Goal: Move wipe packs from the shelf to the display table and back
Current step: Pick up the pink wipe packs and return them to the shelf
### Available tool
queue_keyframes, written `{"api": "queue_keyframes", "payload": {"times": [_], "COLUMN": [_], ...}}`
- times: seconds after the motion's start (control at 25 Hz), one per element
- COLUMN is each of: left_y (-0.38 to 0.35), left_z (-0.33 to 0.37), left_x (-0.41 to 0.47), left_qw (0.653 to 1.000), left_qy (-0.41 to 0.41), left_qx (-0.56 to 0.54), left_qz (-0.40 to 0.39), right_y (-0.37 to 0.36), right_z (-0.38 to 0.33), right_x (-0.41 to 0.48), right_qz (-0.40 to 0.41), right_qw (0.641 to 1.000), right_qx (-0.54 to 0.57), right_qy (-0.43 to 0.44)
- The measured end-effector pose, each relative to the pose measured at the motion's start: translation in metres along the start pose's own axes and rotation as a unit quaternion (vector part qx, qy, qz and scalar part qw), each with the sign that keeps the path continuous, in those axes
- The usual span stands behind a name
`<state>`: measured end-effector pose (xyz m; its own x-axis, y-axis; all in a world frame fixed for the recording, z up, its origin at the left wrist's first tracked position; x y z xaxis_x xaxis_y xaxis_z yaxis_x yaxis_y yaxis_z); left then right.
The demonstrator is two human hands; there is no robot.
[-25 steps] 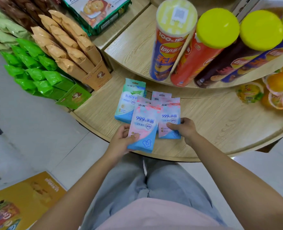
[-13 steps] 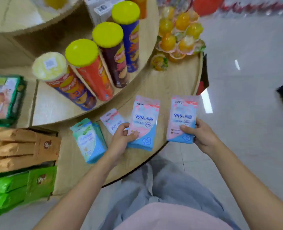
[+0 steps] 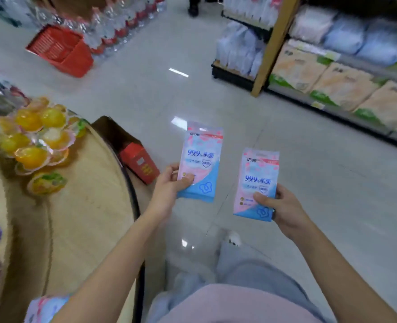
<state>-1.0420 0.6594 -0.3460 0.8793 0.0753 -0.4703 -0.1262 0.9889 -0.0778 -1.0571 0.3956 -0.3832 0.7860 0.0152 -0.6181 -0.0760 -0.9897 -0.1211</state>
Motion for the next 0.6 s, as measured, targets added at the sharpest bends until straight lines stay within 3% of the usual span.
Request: {"api": "queue_keyframes", "payload": {"times": [0.24, 0.6], "left_y": [-0.157, -0.293], "left_z": [0.029, 0.098], "left_x": [0.077, 0.209], "left_qw": [0.994, 0.976], "left_qy": [0.007, -0.005], "left_qx": [0.02, 0.05], "left_qz": [-0.107, -0.21], "right_y": [0.121, 0.219], "right_z": [-0.094, -0.213], "right_x": [0.035, 0.119], "right_qz": [0.096, 0.188], "right_qw": [0.992, 0.965], "right_qx": [0.041, 0.119], "right_qy": [0.066, 0.141]}}
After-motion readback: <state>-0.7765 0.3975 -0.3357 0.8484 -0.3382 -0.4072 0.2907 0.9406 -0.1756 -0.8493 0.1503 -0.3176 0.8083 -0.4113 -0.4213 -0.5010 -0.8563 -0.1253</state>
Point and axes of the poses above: each hand's wrist, its own x-axis towards the middle knuckle, its own y-axis out of the back of the hand, z = x × y, the point moved 4 cm from there along x, towards the middle knuckle, and after that the axes turned 2 degrees about x, right-handed, at the moved point
